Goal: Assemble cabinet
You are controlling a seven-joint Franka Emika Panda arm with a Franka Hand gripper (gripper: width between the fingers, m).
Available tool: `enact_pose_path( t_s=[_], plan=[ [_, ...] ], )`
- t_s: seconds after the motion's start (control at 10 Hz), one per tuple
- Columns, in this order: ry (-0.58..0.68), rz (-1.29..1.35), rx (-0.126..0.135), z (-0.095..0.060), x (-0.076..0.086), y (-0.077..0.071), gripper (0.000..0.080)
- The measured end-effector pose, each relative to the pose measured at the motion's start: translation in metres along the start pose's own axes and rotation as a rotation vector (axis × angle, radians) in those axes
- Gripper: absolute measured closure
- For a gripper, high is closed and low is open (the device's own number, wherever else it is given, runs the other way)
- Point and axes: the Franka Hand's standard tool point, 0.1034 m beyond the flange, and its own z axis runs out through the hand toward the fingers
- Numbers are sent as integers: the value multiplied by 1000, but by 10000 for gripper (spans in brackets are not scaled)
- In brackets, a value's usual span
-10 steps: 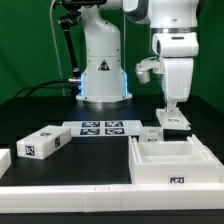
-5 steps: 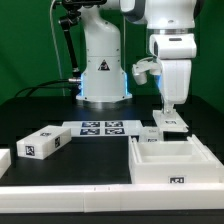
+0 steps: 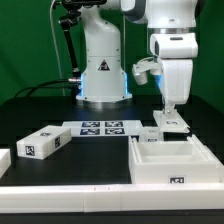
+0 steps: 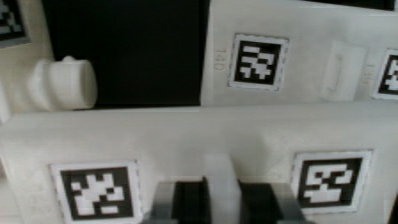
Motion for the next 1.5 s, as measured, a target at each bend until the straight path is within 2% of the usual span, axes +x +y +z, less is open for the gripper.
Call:
enact_pose_path(
  t_s=[0.3, 1.1, 1.5],
  plan=[
    [7, 1, -1, 2, 3, 10, 731],
    [6, 12, 2, 3, -2, 11, 731],
    [5, 3, 19, 10, 1, 14, 731]
  ],
)
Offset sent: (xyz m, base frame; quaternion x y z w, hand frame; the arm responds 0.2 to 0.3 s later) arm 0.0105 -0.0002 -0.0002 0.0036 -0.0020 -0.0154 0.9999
